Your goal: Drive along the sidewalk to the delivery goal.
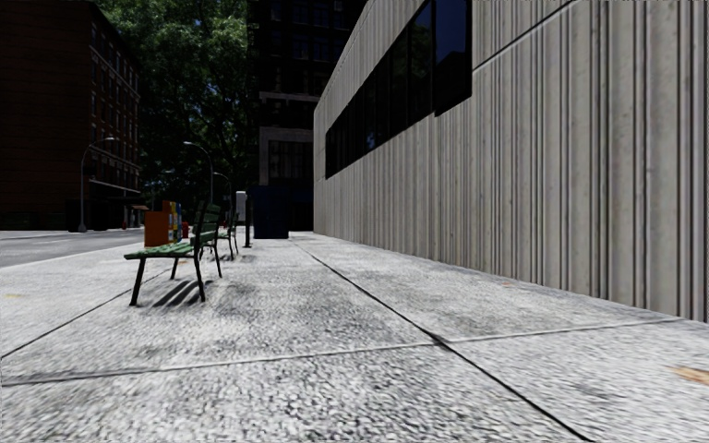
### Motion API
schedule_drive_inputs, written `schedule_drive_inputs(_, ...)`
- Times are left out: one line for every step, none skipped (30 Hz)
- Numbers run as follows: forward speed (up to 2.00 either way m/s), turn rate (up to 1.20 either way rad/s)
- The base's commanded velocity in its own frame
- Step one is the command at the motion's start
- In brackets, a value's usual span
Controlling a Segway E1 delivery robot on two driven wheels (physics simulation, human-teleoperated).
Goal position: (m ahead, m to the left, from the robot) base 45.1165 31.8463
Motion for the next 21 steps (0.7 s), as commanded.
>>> schedule_drive_inputs(2.0,0.0)
schedule_drive_inputs(2.0,0.0)
schedule_drive_inputs(2.0,0.0)
schedule_drive_inputs(2.0,0.0)
schedule_drive_inputs(2.0,0.0)
schedule_drive_inputs(2.0,0.0)
schedule_drive_inputs(2.0,0.0)
schedule_drive_inputs(2.0,0.0)
schedule_drive_inputs(2.0,0.0)
schedule_drive_inputs(2.0,0.0)
schedule_drive_inputs(2.0,0.0)
schedule_drive_inputs(2.0,0.0)
schedule_drive_inputs(2.0,0.0)
schedule_drive_inputs(2.0,0.0)
schedule_drive_inputs(2.0,0.0)
schedule_drive_inputs(2.0,0.0)
schedule_drive_inputs(2.0,0.0)
schedule_drive_inputs(2.0,0.0)
schedule_drive_inputs(2.0,0.0)
schedule_drive_inputs(2.0,0.0)
schedule_drive_inputs(2.0,0.0)
